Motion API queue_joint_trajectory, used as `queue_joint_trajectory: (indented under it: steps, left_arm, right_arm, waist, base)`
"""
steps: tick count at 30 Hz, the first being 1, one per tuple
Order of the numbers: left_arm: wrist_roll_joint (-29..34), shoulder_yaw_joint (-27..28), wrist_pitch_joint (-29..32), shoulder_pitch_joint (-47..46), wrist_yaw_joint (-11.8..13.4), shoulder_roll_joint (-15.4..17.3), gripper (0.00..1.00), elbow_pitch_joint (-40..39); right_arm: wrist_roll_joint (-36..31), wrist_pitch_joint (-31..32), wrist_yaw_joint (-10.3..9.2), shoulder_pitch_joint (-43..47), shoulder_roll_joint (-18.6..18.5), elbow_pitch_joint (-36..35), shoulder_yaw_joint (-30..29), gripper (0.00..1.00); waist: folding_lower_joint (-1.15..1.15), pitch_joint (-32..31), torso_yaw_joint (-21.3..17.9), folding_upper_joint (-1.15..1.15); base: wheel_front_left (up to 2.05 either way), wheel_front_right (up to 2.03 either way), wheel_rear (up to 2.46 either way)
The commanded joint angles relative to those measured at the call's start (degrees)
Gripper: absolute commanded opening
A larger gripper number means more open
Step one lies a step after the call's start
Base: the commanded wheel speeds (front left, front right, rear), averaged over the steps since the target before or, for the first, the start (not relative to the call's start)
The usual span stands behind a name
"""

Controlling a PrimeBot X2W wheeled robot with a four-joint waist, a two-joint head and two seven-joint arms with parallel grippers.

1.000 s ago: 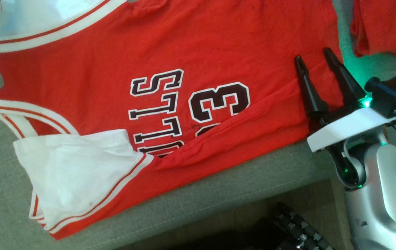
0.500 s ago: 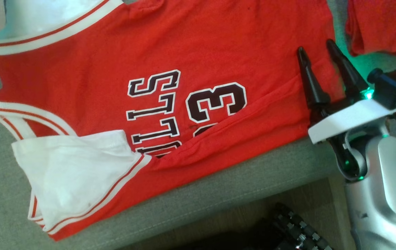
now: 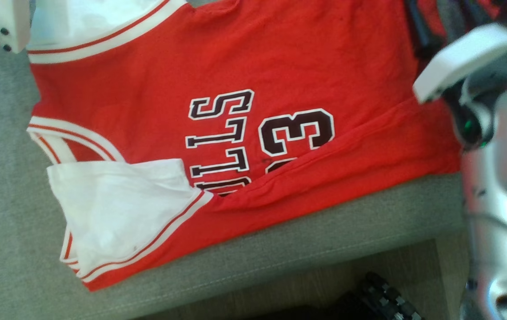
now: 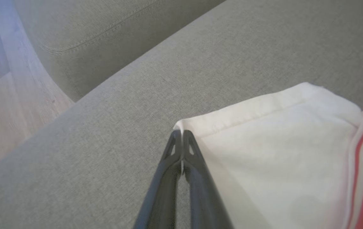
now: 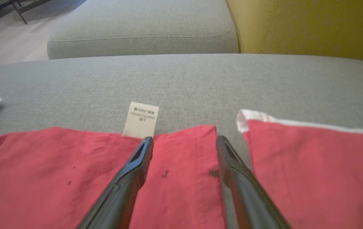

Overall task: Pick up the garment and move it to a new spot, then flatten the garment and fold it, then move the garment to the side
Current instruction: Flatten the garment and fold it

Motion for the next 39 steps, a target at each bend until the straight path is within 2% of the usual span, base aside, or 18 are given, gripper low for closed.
queue_joint_trajectory:
  steps: [1,7,17,18,22,25,28,30,31,32,39]
  left_arm:
    - [0.48,1.63,-1.42,-3.85,0.08,1.61,0.00,-0.65]
    - [-0.40,-1.42,-3.83,-5.42,0.08,0.75,0.00,0.14]
    - [-2.32,-5.98,-5.46,-7.58,0.08,0.39,0.00,0.99]
    - [-2.51,-6.40,-5.55,-7.80,0.08,0.33,0.00,1.06]
    - [-3.16,-7.86,-5.89,-8.78,0.08,0.19,0.00,1.39]
    - [-3.72,-8.71,-6.31,-9.37,0.08,0.22,0.00,1.72]
    - [-4.21,-9.57,-6.78,-9.69,0.08,0.40,0.00,2.07]
    - [-4.51,-10.06,-7.02,-9.90,0.08,0.45,0.00,2.35]
    - [-4.65,-10.28,-7.15,-10.03,0.08,0.43,0.00,2.49]
    - [-4.79,-10.47,-7.29,-10.15,0.08,0.41,0.00,2.62]
    - [-4.26,-11.50,-9.99,-11.51,0.08,0.40,0.00,3.76]
  right_arm:
    - [-1.58,1.48,-0.02,-2.33,-0.17,-0.53,-0.37,1.00]
    - [-5.10,5.53,-0.02,-7.25,-0.17,4.23,-2.71,1.00]
    - [-5.58,9.25,-0.02,-12.46,-0.17,11.46,-3.63,1.00]
    - [-5.85,9.40,-0.02,-12.98,-0.17,12.04,-3.58,0.98]
    - [-7.26,10.01,-0.02,-14.46,-0.17,13.99,-3.94,0.75]
    - [-8.18,10.01,-0.02,-14.96,-0.17,14.63,-4.06,0.64]
    - [-8.87,10.02,-0.02,-15.16,-0.17,14.87,-4.26,0.43]
    - [-9.43,10.16,-0.02,-15.30,-0.17,14.98,-4.54,0.22]
    - [-9.70,10.21,-0.02,-15.38,-0.17,14.99,-4.71,0.04]
    - [-10.00,10.19,-0.02,-15.49,-0.17,14.93,-4.93,0.00]
    - [-10.52,7.54,-0.02,-16.67,-0.17,14.38,-6.38,0.00]
  waist:
    - [0.00,-0.25,0.67,0.00]
    - [0.00,-1.00,1.67,0.00]
    - [0.00,-1.41,2.09,0.00]
    - [0.00,-1.39,2.15,0.00]
    - [0.00,-1.32,2.40,0.00]
    - [0.00,-1.34,2.52,0.00]
    - [0.00,-1.36,2.60,0.00]
    - [0.00,-1.36,2.70,0.00]
    - [0.00,-1.34,2.77,0.00]
    - [0.00,-1.32,2.85,0.00]
    - [0.00,-1.20,3.57,0.00]
  base:
    - [0.00,0.00,0.00]
    - [0.00,0.00,0.00]
    - [0.00,0.00,0.00]
    - [0.00,0.00,0.00]
    - [0.00,0.00,0.00]
    - [0.00,0.00,0.00]
    - [0.00,0.00,0.00]
    - [0.00,0.00,0.00]
    - [0.00,0.00,0.00]
    - [0.00,0.00,0.00]
    - [0.00,0.00,0.00]
